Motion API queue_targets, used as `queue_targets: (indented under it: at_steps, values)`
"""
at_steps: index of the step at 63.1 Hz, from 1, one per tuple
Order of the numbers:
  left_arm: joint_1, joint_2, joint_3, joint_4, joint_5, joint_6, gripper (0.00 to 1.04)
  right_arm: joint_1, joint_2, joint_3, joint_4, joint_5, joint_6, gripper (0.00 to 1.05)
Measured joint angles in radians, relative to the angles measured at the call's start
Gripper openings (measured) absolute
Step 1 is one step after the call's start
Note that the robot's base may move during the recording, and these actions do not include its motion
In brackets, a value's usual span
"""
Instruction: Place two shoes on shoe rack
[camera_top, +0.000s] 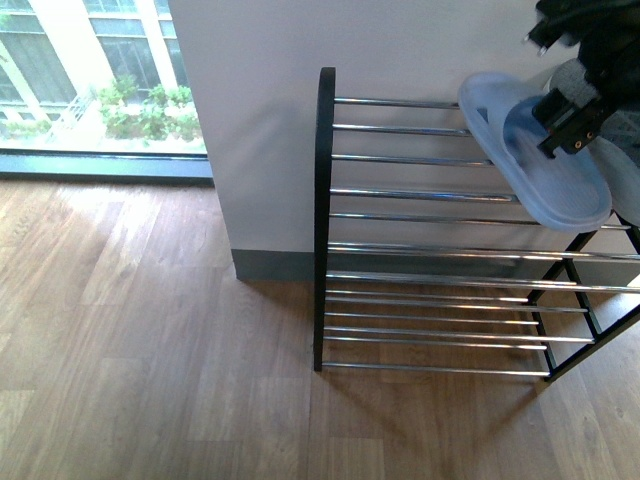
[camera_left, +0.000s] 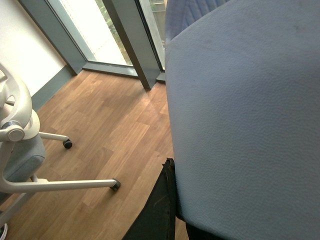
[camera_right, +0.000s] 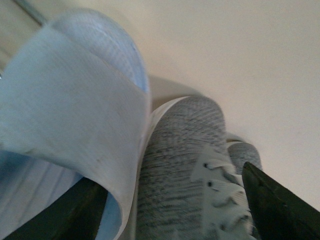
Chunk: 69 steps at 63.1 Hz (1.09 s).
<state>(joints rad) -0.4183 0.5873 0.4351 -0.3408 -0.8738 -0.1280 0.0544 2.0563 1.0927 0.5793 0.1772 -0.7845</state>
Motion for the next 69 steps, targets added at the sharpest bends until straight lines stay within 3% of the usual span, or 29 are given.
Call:
queue_targets:
  at_steps: [7,25,35,54,62,69]
  values:
    - [0.0,0.0,0.0,0.0,0.0,0.0,0.02,-0.023,-0.123,-0.026,-0.084,-0.023,0.077,0.97]
    - [0.0,0.0,0.0,0.0,0.0,0.0,0.02,-0.134,-0.442,-0.138,-0.27,-0.171,0.22,0.95]
    - [0.0,0.0,0.0,0.0,0.001,0.0,0.02,-0.147,-0.478,-0.165,-0.289,-0.18,0.256,0.95]
    - [0.0,0.0,0.0,0.0,0.001,0.0,0.02,-0.282,-0.702,-0.211,-0.454,-0.329,0.493,0.95]
    - [0.0,0.0,0.0,0.0,0.001,0.0,0.02,-0.29,-0.747,-0.216,-0.447,-0.346,0.544,0.95]
    - [0.0,0.0,0.0,0.0,0.0,0.0,0.02,-0.27,-0.773,-0.402,-0.067,-0.381,0.692,0.75]
